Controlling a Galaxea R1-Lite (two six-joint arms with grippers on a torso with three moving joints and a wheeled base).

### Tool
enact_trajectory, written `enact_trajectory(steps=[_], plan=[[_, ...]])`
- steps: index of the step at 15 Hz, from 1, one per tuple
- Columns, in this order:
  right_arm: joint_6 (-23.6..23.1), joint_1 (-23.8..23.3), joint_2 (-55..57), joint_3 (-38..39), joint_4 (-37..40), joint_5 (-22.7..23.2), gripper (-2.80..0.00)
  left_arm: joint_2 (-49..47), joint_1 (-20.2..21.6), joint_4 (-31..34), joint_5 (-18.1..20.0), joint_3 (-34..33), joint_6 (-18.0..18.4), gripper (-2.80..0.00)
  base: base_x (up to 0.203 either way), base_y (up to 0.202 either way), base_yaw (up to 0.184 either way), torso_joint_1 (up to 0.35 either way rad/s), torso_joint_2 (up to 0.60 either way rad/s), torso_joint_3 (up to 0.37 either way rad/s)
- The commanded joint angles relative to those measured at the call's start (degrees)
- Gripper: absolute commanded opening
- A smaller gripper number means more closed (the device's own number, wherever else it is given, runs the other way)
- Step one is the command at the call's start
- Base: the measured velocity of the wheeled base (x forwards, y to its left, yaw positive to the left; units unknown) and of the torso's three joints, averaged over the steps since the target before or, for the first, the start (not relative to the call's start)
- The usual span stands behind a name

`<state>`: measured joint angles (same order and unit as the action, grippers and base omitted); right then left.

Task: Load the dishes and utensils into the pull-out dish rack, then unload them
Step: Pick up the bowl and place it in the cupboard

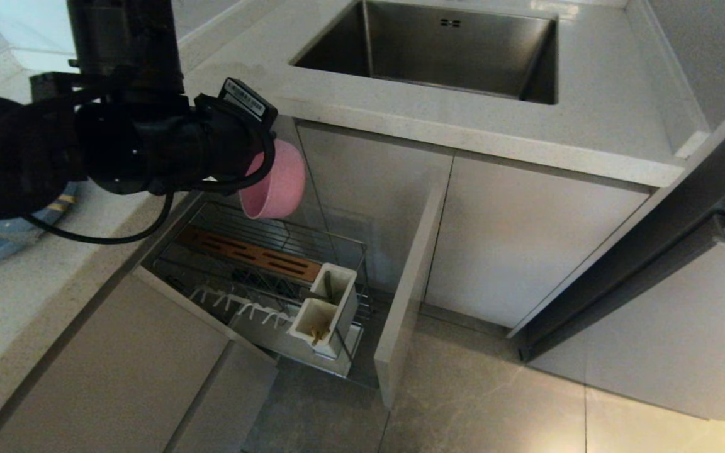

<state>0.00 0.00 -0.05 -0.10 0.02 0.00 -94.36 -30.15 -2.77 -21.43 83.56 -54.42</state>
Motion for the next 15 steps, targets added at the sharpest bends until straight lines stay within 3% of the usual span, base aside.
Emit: enact_trajectory(steps=[1,3,7,12,15], plan=[[0.0,0.0,0.0,0.0,0.0,0.0,-2.80,-3.1,-0.1,-3.1,-1.5,-0.3,-3.1,-2.80,0.000,0.000,0.000,0.000,0.00,0.000],[0.0,0.0,0.0,0.0,0.1,0.0,-2.80,-5.0,0.0,-8.0,-4.3,-0.8,-6.9,-2.80,0.000,0.000,0.000,0.000,0.00,0.000],[0.0,0.0,0.0,0.0,0.0,0.0,-2.80,-8.0,0.2,-13.7,-8.4,-0.6,-10.6,-2.80,0.000,0.000,0.000,0.000,0.00,0.000],[0.0,0.0,0.0,0.0,0.0,0.0,-2.80,-9.8,-0.3,-13.3,-13.3,-1.0,-20.2,-2.80,0.000,0.000,0.000,0.000,0.00,0.000],[0.0,0.0,0.0,0.0,0.0,0.0,-2.80,-10.7,-0.1,-13.4,-14.4,-2.5,-22.7,-2.80,0.000,0.000,0.000,0.000,0.00,0.000]])
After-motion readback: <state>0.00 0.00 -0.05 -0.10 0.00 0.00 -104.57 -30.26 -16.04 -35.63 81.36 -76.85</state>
